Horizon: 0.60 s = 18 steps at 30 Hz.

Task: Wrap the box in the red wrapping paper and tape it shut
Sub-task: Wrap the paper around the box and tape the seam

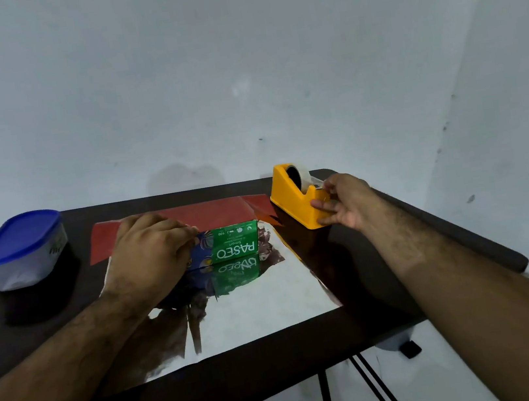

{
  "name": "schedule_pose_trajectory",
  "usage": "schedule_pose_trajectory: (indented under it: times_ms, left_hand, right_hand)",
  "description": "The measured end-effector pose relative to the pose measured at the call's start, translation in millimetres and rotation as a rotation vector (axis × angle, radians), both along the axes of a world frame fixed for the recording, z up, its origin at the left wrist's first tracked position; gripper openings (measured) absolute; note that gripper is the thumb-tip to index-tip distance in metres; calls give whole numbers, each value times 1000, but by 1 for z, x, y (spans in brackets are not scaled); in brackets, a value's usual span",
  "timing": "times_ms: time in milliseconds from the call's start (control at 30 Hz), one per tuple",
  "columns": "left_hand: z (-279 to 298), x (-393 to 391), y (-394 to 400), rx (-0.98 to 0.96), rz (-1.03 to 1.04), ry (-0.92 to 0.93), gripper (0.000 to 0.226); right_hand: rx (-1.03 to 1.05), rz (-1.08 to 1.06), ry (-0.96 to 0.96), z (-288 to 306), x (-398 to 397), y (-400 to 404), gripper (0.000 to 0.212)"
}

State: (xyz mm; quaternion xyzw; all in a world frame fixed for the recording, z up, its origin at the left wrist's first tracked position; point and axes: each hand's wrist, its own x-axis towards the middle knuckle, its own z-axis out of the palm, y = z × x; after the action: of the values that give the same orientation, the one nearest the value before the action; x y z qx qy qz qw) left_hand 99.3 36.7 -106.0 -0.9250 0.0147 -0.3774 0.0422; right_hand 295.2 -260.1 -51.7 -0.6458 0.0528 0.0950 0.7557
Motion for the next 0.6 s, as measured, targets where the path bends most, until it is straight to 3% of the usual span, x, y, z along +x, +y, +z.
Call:
schedule_pose_trajectory:
  times_ms: [100,300,600]
  left_hand:
    - [0,0,-1,-2,8,-2,31]
    - [-1,1,-1,-8,8,-11,32]
    - [-3,3,1,-10,3,-57,33]
  right_hand:
    - [-35,-32,2,-4,3,-1,16]
    - [-115,-86,37,-20,8,-1,49]
    - [-274,-163,39,-39,2,3,49]
